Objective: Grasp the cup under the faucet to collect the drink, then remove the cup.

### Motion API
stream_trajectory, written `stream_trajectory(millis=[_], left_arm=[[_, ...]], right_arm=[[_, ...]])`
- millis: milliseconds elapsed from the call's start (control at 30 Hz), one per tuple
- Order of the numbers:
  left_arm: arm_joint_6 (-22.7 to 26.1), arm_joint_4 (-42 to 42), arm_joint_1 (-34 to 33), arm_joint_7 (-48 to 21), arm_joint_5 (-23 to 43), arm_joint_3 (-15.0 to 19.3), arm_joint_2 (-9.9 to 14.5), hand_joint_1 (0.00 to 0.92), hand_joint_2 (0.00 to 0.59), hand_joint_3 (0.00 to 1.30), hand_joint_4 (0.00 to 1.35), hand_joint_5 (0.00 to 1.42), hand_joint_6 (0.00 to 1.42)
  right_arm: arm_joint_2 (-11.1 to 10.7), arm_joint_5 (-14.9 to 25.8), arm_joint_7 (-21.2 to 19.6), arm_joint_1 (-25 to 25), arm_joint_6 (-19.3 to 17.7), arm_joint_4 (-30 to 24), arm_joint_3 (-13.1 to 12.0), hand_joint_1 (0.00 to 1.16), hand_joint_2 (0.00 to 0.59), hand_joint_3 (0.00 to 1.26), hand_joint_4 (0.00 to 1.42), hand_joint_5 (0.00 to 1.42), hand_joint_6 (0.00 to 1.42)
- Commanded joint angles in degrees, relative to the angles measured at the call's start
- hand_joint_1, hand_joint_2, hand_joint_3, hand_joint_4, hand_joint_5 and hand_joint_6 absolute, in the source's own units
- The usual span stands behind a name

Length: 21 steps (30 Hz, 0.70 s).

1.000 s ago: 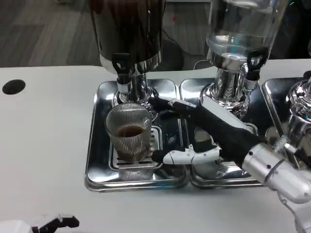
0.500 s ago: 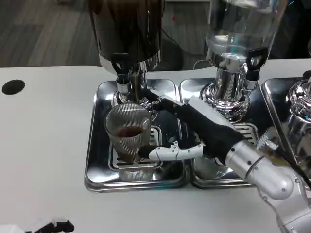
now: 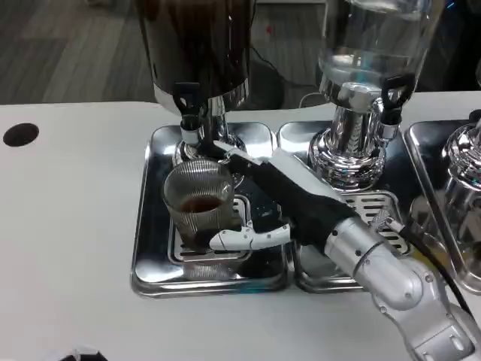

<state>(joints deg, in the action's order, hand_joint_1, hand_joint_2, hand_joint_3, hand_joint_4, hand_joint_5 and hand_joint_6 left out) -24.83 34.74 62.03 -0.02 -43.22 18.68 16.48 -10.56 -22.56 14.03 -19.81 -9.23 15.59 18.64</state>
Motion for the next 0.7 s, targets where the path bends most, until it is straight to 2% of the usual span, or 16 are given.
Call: stream_trajectory(millis=[33, 367, 700], left_arm=[[-1.71, -0.82, 1.84, 1.29, 0.64, 0.99, -0.56, 0.000, 0.066, 0.45, 0.40, 0.49, 0.71], [-2.79, -1.23, 2.41, 1.03, 1.25, 2.05, -0.75, 0.000, 0.066, 0.45, 0.40, 0.50, 0.72], [-2.56, -1.29, 1.87, 0.22, 0.74, 1.24, -0.84, 0.000, 0.067, 0.45, 0.40, 0.50, 0.72]], right_arm=[[1.23, -1.01, -1.12, -1.82, 0.62, 1.20, 1.06, 0.68, 0.104, 0.08, 0.08, 0.13, 0.05], [2.22, -1.21, -2.01, -3.58, 0.35, 3.96, 1.84, 0.68, 0.102, 0.06, 0.07, 0.13, 0.05], [2.17, -0.61, -3.34, -5.00, -0.71, 6.78, 1.57, 0.69, 0.109, 0.05, 0.06, 0.13, 0.05]])
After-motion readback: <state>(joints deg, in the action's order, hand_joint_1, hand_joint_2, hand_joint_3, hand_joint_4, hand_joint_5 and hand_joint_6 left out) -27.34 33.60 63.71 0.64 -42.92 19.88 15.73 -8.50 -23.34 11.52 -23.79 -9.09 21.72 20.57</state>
